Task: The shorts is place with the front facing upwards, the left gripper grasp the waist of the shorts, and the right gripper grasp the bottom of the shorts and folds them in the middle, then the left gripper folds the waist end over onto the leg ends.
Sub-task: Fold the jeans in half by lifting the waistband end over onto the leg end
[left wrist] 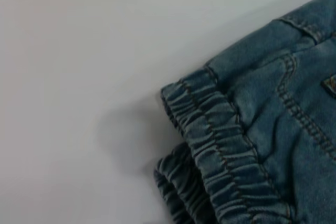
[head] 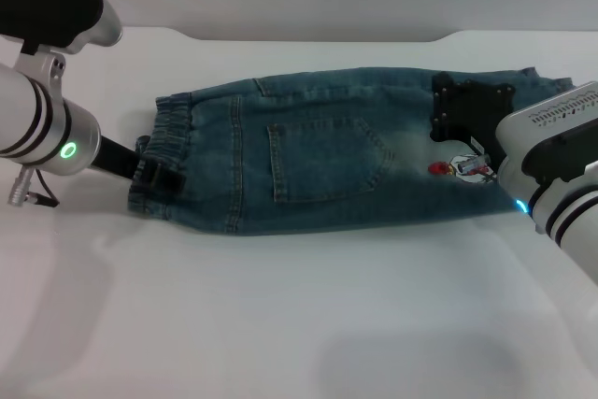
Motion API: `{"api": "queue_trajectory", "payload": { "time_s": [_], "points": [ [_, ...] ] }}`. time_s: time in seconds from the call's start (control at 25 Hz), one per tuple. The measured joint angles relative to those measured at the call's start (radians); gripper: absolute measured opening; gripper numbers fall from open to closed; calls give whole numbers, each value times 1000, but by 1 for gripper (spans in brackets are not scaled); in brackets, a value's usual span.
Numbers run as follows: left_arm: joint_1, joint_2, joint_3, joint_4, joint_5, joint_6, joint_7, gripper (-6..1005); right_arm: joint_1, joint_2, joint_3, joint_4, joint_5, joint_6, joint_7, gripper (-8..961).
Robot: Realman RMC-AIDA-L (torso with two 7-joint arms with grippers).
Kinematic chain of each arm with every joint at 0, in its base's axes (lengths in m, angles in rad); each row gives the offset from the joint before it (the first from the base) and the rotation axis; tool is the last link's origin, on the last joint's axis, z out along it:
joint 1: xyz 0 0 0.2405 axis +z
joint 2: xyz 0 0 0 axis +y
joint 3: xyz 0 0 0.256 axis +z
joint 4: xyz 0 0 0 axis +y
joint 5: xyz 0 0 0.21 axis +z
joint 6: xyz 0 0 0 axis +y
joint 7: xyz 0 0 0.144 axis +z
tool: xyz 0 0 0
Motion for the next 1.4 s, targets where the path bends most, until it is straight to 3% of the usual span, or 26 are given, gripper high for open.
{"api": "queue_trajectory", "payload": {
  "time_s": [1.16, 1.4],
  "points": [
    [-41, 2, 1, 72, 2, -45, -11, 852, -6, 2, -9, 4, 0, 0, 0, 0],
    [-36, 2, -3, 27, -4, -59, -2, 852, -9, 0, -9, 6, 0, 0, 0, 1]
  ]
}}
